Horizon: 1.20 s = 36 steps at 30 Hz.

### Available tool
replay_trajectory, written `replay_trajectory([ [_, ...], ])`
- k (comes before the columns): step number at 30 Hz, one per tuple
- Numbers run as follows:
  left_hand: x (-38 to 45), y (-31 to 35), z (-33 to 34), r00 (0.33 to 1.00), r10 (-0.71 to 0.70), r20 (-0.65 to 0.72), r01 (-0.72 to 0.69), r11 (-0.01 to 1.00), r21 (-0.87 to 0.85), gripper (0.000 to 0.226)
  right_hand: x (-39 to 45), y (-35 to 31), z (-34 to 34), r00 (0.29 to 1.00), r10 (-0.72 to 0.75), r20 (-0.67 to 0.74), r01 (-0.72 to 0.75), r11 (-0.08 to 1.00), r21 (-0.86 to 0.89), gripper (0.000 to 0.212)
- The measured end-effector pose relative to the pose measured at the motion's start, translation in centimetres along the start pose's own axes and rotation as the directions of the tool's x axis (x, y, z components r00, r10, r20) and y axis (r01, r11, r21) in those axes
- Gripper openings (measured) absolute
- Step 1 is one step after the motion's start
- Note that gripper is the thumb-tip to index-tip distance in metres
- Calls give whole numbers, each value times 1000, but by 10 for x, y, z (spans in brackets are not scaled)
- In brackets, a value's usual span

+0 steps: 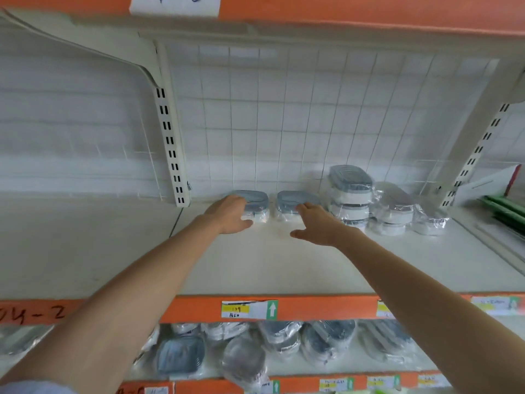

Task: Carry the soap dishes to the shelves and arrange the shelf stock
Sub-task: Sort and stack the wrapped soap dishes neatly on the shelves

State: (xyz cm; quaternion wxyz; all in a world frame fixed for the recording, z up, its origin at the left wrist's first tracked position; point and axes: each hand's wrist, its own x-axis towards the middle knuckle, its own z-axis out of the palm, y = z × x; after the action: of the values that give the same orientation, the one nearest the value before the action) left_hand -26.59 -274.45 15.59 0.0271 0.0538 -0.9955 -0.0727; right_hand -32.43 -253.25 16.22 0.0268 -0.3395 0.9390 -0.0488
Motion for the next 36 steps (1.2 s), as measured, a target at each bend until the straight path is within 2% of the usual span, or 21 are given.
replay_trajectory([
  [3, 18, -5, 0, 999, -35, 12, 35, 999, -3, 51, 28, 8, 1, 1000, 2, -8, -2, 1000, 0, 62],
  [9, 58, -11, -5, 990, -115, 85, 111, 992, 51, 87, 76, 19, -3, 998, 15, 61, -10, 997, -75, 78],
  [15, 73, -16, 0, 962, -162, 219, 139, 984, 114, 115, 105, 23, -1, 976, 124, 179, -92, 980, -179, 92],
  [18, 79, -18, 2, 954, -169, 246, 148, 984, 103, 117, 109, 27, 0, 964, 154, 215, -114, 976, -187, 90],
  [21, 81, -13, 7, 957, -176, 230, 146, 979, 141, 117, 110, 31, 1, 974, 141, 178, -106, 976, -192, 99],
  [28, 73, -10, 12, 952, -249, 179, 215, 958, 190, 103, 97, 29, 12, 991, 92, 102, -66, 972, -227, 99],
  [33, 49, -6, 14, 942, -290, 169, 262, 950, 168, 109, 80, 28, 23, 991, 72, 111, -56, 988, -144, 105],
  [36, 34, -4, 17, 935, -312, 169, 283, 943, 176, 105, 64, 24, 28, 992, 66, 107, -51, 989, -138, 109],
])
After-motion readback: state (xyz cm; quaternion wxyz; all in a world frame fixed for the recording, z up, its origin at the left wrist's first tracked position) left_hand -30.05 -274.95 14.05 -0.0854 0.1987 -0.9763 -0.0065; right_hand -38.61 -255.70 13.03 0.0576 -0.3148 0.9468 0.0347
